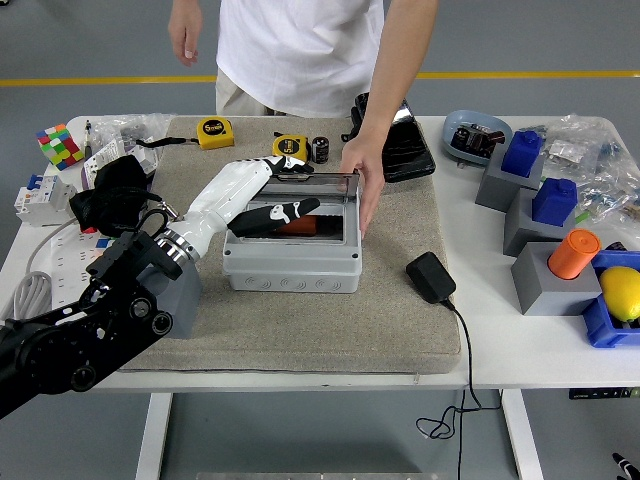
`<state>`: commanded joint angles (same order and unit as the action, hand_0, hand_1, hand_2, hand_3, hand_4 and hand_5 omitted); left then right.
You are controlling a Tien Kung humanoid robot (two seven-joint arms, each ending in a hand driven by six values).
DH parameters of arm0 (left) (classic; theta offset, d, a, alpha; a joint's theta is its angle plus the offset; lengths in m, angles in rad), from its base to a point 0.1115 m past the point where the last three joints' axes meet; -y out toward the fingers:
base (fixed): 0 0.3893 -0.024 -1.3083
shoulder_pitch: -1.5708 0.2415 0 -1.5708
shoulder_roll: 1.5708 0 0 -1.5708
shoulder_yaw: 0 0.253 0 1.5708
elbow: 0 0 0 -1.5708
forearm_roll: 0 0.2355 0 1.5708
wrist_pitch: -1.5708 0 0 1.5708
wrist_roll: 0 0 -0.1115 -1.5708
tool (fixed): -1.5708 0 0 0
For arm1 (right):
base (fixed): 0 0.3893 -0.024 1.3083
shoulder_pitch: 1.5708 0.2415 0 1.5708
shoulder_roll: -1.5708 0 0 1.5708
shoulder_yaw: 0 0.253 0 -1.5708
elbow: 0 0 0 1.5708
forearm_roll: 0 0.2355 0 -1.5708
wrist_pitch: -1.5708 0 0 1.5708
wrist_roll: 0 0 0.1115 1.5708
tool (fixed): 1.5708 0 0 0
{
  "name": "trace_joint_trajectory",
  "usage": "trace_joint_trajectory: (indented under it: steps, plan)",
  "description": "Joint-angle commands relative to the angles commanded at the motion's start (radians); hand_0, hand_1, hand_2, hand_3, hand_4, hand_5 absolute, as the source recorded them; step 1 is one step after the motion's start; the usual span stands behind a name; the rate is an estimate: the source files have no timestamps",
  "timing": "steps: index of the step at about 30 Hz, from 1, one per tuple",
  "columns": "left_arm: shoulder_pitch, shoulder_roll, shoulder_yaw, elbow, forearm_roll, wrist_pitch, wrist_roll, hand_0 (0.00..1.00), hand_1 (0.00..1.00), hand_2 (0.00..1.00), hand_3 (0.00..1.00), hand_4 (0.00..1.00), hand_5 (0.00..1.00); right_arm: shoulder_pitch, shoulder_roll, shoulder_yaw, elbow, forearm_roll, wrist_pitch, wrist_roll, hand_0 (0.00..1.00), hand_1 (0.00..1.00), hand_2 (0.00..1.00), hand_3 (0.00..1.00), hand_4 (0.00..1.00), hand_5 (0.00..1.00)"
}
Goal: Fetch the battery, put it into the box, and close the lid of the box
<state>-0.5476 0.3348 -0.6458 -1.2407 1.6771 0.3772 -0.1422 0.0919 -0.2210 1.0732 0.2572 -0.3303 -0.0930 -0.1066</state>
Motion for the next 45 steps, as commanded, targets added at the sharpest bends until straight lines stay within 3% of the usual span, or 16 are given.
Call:
trace_joint_trajectory:
  steps: [1,8,21,30,45]
  plan:
    - [0.009,0.008,-0.001,-0.014,-0.001,0.0,0.001,0.568,0.676,0.691,0.727,0.998,0.979,0.0,0.0,0.001,0.0,-0.001,0.0,0.0,0.645,0.66,0.661,0.541,0.981,0.407]
    - [0.062,0.05,0.005,-0.096,-0.019,-0.009,0.015,0.547,0.669,0.684,0.719,0.998,0.97,-0.002,-0.001,0.002,0.0,-0.002,0.002,0.001,0.645,0.66,0.661,0.541,0.982,0.408]
    - [0.093,0.067,0.004,-0.151,-0.082,-0.025,0.027,0.521,0.661,0.675,0.715,0.998,0.969,0.0,-0.001,0.007,0.0,-0.004,0.002,0.001,0.648,0.66,0.661,0.541,0.981,0.409]
    - [0.12,0.056,-0.129,-0.196,-0.107,-0.014,-0.014,0.522,0.66,0.681,0.717,0.998,0.967,0.001,-0.001,0.005,0.0,-0.004,0.001,0.002,0.648,0.66,0.661,0.541,0.982,0.409]
    - [0.234,-0.002,-0.469,-0.2,-0.096,-0.03,-0.02,0.563,0.678,0.689,0.72,0.998,0.946,0.016,-0.004,0.016,-0.003,-0.01,-0.005,-0.004,0.645,0.66,0.661,0.541,0.98,0.411]
